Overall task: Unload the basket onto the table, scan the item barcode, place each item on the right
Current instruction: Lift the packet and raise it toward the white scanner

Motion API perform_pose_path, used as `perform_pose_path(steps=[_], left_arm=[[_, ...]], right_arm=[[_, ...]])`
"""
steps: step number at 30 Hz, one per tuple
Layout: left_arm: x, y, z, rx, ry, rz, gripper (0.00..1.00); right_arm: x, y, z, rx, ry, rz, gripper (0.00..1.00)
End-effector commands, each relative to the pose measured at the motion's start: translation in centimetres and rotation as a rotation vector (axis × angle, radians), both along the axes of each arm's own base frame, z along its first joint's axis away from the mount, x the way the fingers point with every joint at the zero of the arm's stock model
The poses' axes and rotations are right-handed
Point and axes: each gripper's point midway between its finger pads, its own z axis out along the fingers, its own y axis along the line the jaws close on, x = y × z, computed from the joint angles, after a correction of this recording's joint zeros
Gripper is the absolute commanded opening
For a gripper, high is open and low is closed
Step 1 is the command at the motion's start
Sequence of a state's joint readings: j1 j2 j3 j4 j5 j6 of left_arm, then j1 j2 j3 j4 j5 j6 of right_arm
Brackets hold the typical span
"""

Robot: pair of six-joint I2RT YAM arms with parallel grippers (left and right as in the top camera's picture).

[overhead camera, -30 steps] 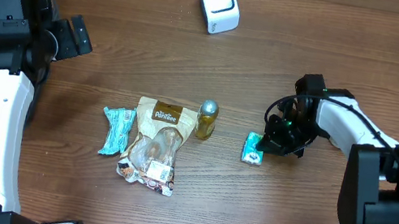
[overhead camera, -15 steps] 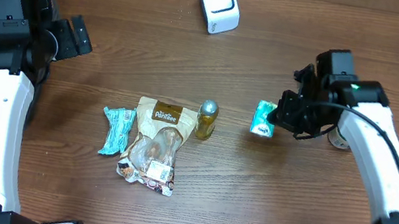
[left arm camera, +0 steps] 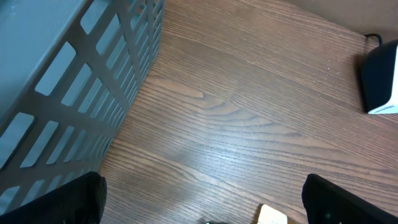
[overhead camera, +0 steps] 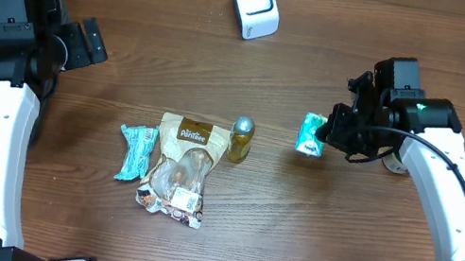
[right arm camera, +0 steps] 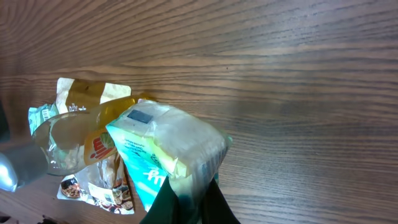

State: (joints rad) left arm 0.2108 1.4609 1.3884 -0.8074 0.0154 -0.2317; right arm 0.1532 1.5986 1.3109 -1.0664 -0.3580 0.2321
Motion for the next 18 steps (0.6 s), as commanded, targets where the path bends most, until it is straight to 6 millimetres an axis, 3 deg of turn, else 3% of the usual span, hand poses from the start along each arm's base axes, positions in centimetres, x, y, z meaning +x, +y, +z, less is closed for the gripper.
perform_pose_path(steps=[1, 13, 18], left_arm=[[0.3, 0.0, 1.1, 0.017, -0.026, -0.017, 1.0], [0.3, 0.0, 1.1, 0.017, -0.026, -0.017, 1.0], [0.3, 0.0, 1.1, 0.017, -0.026, -0.017, 1.0]], right_arm=[[0.5, 0.1, 1.4, -0.002, -0.052, 0.004, 0.04], [1.9, 0.3, 2.1, 0.009, -0.11, -0.001, 0.04], [2.6, 0.1, 4.9, -0.002, -0.148, -0.012, 0.04]])
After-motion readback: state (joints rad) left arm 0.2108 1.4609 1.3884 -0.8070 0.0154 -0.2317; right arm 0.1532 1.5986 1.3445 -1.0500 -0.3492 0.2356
